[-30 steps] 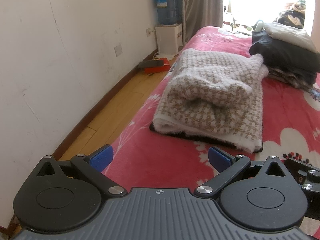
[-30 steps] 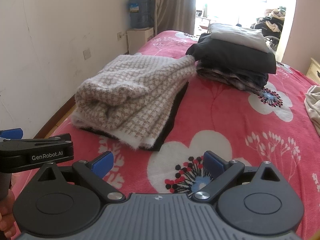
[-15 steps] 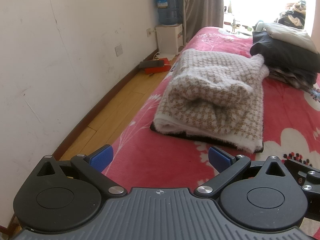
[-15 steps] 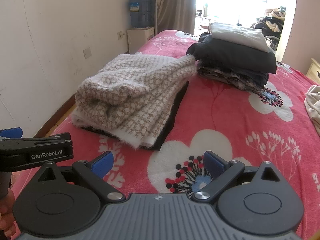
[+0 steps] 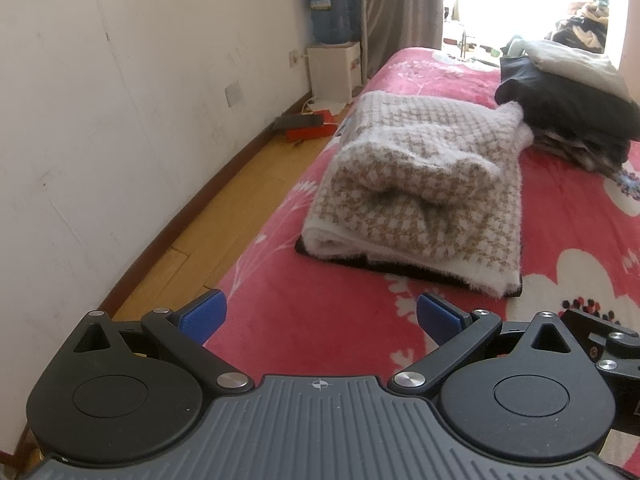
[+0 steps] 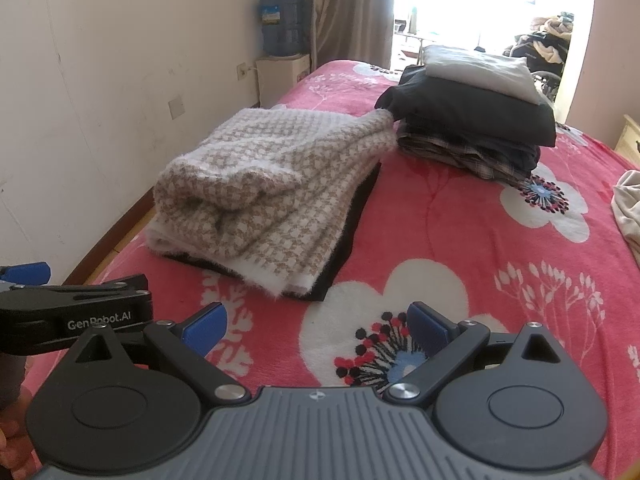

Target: Fold clothes

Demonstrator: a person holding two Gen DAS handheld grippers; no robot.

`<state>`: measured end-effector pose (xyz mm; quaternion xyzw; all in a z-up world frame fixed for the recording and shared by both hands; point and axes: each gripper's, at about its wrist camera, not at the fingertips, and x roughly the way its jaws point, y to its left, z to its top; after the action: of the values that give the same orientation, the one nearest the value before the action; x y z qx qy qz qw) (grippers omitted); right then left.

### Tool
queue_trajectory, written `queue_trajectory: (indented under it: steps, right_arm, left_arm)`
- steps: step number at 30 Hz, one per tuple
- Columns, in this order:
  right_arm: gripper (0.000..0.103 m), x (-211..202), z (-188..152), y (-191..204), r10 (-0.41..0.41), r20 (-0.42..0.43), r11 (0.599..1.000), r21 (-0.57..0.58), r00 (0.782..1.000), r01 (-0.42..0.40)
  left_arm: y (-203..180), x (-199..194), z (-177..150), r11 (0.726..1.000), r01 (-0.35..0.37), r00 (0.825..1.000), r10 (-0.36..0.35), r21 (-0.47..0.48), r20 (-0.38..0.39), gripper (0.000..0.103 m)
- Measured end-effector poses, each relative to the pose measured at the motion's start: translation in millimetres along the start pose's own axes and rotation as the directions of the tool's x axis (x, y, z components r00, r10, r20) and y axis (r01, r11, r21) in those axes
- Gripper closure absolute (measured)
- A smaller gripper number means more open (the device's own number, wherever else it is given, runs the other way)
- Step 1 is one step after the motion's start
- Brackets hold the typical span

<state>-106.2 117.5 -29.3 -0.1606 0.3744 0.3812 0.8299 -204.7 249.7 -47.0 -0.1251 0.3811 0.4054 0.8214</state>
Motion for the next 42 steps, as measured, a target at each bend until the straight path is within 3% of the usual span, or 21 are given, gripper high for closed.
queue_trajectory:
  steps: [12,29,42]
  right_arm:
    - [0.004,-14,3,-8,-0.039,0.025,0.999,-0.013,0.999,0.040]
    - [0.003,-69,5,-31,-0.016,0.104,1.000,0.014,0.994,0.014]
    - [0.003,-77,-3,-47,-0.037,0.111,0.998,0.045,0.993,0.032]
  left_arm:
    - [-12,-17,-2,0.999,0.036,0.999,-0.036,0.011,-0.008,0.001]
    - [-31,-72,7,0.998,0.028,0.997,-0.032,0.055,0.074,0.001]
    - [-39,-75,-2,0.998,0.021,0.997,-0.026,0.060,0.068,0.001]
